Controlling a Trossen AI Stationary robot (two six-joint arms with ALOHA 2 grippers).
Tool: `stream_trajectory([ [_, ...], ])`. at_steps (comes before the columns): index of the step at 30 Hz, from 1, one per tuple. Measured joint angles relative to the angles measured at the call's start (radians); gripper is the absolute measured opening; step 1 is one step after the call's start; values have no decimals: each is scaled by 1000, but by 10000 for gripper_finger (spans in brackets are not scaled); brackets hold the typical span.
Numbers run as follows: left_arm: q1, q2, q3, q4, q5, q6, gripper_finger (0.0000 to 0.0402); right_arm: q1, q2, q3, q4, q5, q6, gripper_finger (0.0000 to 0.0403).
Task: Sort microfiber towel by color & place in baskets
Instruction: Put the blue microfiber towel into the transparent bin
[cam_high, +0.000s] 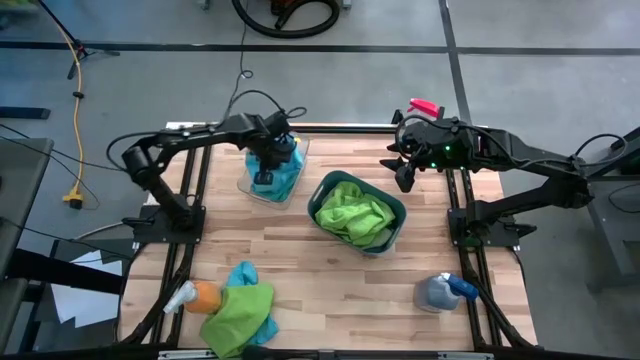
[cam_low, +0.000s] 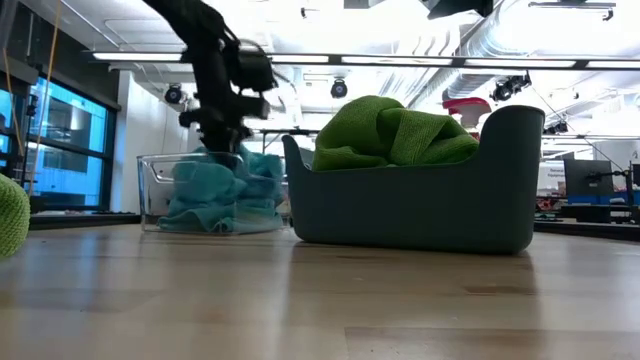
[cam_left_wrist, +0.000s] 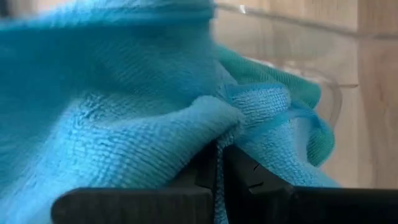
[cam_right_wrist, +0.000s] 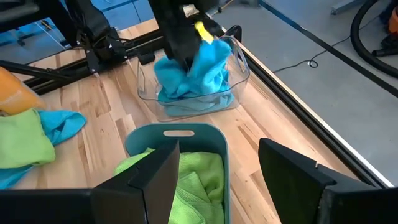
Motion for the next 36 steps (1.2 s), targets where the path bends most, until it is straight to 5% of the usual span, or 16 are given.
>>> stream_trajectory([
  [12, 3, 252, 7, 18, 58, 40, 0, 0, 2, 0, 0, 0, 26, 218],
  [23, 2, 277, 4, 139, 89, 38, 4, 0, 2, 0, 0, 0, 42, 218],
  [36, -39, 211, 6, 138, 70, -13, 127, 0, 2, 0, 0, 0, 41, 218],
])
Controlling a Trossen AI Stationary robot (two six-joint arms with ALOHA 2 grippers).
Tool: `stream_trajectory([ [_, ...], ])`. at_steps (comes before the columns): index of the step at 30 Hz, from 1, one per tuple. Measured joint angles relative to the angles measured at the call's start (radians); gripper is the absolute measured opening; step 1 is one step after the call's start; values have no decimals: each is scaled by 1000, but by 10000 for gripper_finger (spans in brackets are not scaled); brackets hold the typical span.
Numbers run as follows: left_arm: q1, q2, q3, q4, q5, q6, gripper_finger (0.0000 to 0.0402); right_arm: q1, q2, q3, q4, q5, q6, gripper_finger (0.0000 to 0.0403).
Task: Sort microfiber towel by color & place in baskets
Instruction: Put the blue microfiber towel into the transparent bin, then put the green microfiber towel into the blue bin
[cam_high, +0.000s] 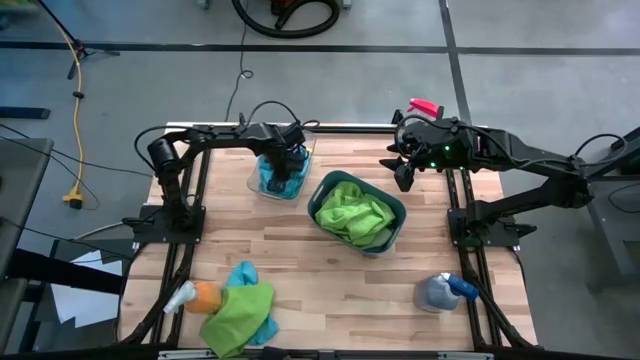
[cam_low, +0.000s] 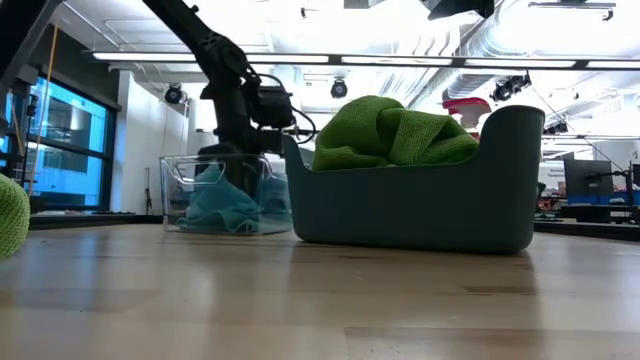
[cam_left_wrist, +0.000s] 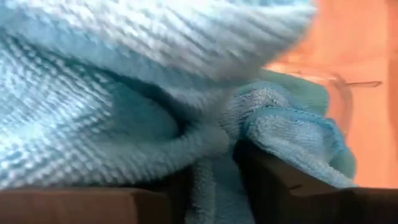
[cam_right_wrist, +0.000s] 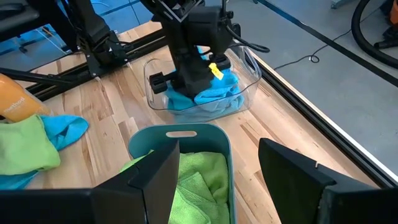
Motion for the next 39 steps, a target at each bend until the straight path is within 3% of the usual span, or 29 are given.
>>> stream_trajectory([
  [11, -20, -193, -2, -40, -7, -96, 193, 0, 0, 0, 0, 0, -7, 218],
  [23, -23, -465, 1, -43, -33, -138, 199, 0, 0, 0, 0, 0, -34, 218],
  [27, -31, -588, 1, -16, -39, -216, 198, 0, 0, 0, 0, 2, -34, 218],
  [29, -36, -650, 3, 22, 14, -294, 198, 0, 0, 0, 0, 19, -38, 218],
  [35, -50, -788, 3, 204, 298, -557, 198, 0, 0, 0, 1, 73, -34, 218],
  [39, -105, -832, 3, 307, 314, -663, 198, 0, 0, 0, 2, 76, -13, 218],
])
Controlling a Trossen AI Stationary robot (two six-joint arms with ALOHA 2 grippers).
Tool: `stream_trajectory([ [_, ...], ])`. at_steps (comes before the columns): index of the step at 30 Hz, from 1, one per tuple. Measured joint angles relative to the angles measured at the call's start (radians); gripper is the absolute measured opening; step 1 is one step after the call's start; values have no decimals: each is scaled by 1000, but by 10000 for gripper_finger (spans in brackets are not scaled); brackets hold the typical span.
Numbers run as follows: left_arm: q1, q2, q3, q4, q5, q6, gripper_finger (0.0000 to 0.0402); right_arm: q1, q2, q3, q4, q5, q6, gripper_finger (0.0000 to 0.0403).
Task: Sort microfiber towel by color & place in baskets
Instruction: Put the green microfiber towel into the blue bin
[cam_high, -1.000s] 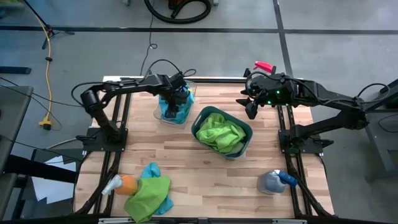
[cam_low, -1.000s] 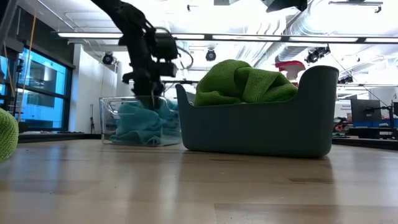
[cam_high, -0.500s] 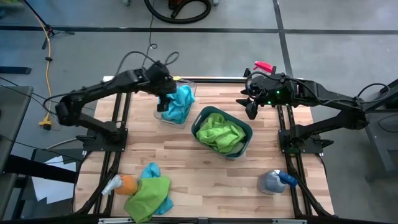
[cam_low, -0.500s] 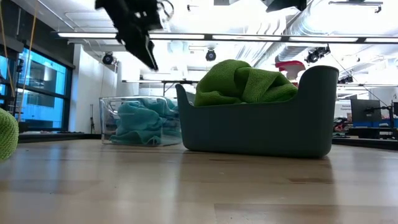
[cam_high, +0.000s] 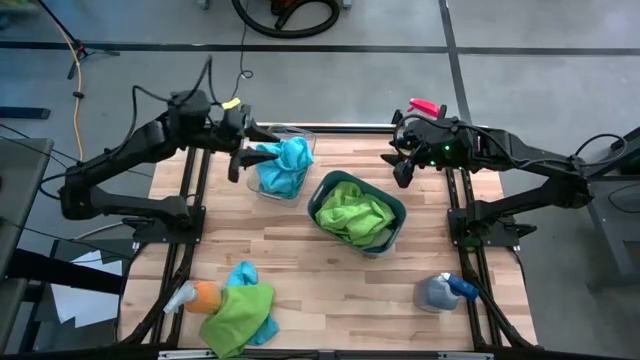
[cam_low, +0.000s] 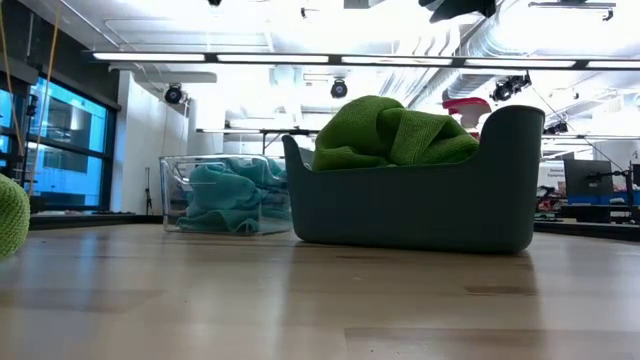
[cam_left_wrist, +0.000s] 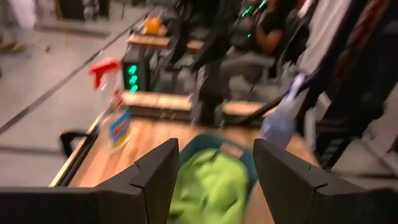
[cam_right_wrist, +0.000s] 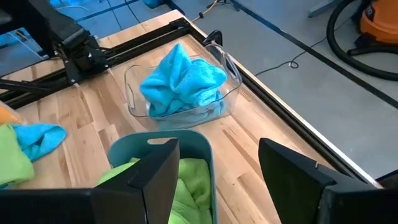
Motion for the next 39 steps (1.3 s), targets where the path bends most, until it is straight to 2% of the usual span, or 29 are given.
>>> stream_trajectory([
  [6, -145, -4, 0, 94, -29, -115, 198, 1, 0, 0, -1, -60, 3, 218],
  [8, -224, 10, 2, 95, -105, -142, 198, 1, 0, 0, -1, -86, -21, 218],
  [13, -446, 87, 2, 55, -370, -168, 198, 1, 1, 0, -1, -189, -125, 218],
  [16, -558, 149, 1, 85, -459, -234, 198, 1, 1, 0, -1, -274, -179, 218],
  [19, -636, 195, 1, 150, -543, -306, 198, 1, 1, 0, -1, -363, -233, 218],
  [24, -704, 237, 1, 245, -670, -397, 197, 1, 1, 0, 28, -468, -264, 218],
  [27, -734, 243, 1, 223, -684, -446, 197, 6, 1, 0, 57, -530, -244, 218],
  [30, -757, 250, 1, 103, -674, -564, 197, 31, 1, 0, 60, -548, -230, 218],
  [33, -770, 259, 18, -32, -578, -704, 197, 63, 1, 0, 62, -532, -226, 218],
  [36, -798, 329, 109, -236, -481, -752, 197, 91, 1, 0, 62, -490, -225, 218],
  [39, -841, 444, 257, -470, -397, -689, 197, 106, 1, 0, 63, -439, -222, 218],
])
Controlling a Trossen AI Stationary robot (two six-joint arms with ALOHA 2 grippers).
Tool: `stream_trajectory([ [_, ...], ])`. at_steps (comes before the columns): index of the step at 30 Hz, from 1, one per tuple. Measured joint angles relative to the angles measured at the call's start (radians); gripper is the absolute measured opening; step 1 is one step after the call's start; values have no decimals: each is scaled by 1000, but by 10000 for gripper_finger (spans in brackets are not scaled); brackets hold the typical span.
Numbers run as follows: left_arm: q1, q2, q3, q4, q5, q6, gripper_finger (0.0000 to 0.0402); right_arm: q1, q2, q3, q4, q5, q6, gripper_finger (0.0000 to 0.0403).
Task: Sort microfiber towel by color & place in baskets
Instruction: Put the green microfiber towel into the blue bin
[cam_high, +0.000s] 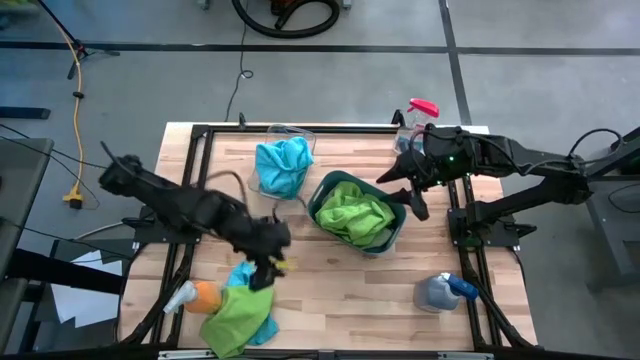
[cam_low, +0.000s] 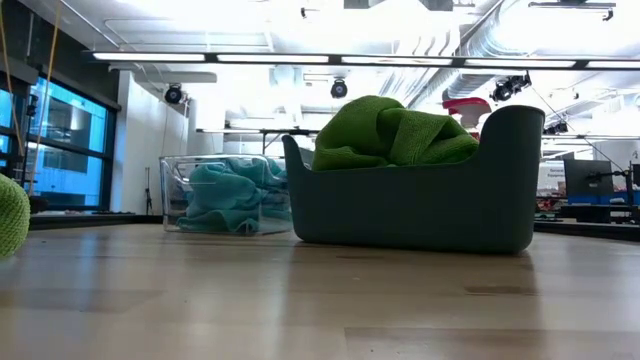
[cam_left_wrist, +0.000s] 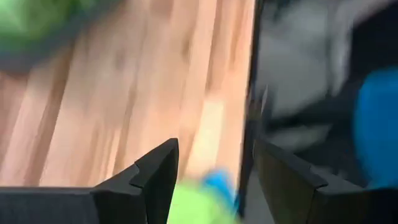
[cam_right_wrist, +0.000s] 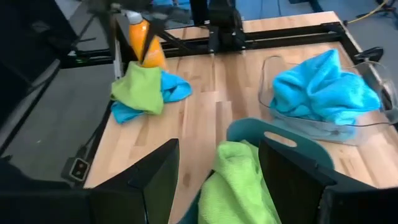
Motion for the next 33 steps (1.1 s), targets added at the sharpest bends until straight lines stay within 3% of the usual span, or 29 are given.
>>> stream_trajectory([
  [5, -84, 211, 204, -399, 36, 199, 197, 8, 0, 0, 0, 47, 22, 218],
  [8, -148, 288, 223, -487, 43, 267, 197, 8, 1, 0, 1, 48, 45, 218],
  [16, -282, 381, 163, -377, 58, 243, 197, 8, 4, 0, 0, 48, 54, 218],
  [23, -307, 387, 61, -237, 99, 108, 197, 8, 33, 0, -17, 47, 31, 218],
  [33, -329, 386, -95, -145, 67, 99, 197, 8, 101, 0, -58, 45, 1, 218],
])
